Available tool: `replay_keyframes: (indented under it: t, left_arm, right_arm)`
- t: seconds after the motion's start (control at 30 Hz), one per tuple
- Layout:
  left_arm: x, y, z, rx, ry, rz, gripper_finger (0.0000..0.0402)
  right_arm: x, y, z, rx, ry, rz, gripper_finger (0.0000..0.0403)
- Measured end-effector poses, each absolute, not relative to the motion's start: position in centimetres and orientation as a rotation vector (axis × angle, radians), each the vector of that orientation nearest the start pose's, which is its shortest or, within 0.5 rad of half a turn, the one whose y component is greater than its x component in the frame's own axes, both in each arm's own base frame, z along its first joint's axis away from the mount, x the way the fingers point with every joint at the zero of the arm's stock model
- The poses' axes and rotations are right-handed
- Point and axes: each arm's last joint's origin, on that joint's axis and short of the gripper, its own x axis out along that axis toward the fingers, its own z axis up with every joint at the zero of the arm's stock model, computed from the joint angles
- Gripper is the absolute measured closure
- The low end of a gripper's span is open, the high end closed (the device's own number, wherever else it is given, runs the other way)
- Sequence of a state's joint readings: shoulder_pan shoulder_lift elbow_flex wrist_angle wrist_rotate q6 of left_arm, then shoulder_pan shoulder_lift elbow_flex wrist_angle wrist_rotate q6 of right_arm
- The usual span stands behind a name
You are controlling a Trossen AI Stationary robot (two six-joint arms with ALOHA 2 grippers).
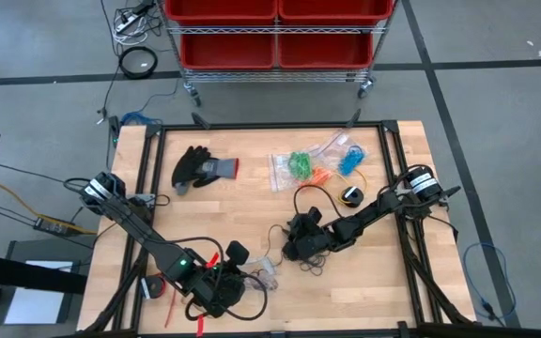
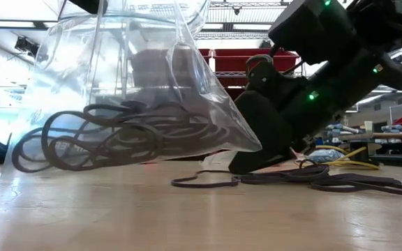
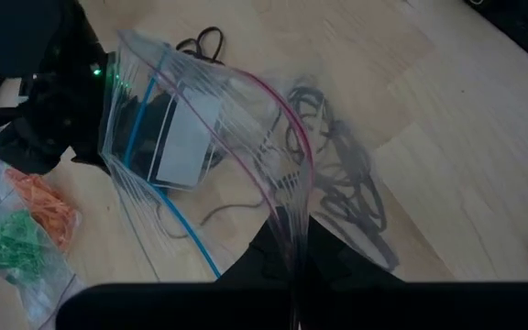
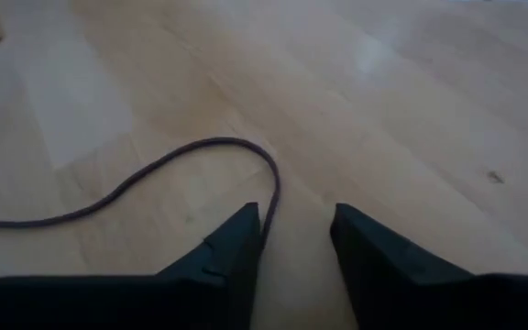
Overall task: Sort rubber bands
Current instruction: Put the black rubber band into the transparent zip bag
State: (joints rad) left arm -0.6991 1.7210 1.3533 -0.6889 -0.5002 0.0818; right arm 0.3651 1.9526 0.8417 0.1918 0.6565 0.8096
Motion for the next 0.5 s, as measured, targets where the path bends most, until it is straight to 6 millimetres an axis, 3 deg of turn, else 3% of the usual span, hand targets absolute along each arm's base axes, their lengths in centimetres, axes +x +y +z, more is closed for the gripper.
replay_keyframes:
  t: [0.2,0.5]
  left_arm:
    - [28.11,-21.82,25.14,0.673,0.869,-0.216,0.0399]
    - [28.14,-21.86,25.17,0.67,0.864,-0.216,0.0399]
  right_arm:
    - [31.89,10.21,8.19,0.316,0.663,-0.554,0.0385]
    - [31.76,11.12,9.04,0.311,0.614,-0.523,0.0403]
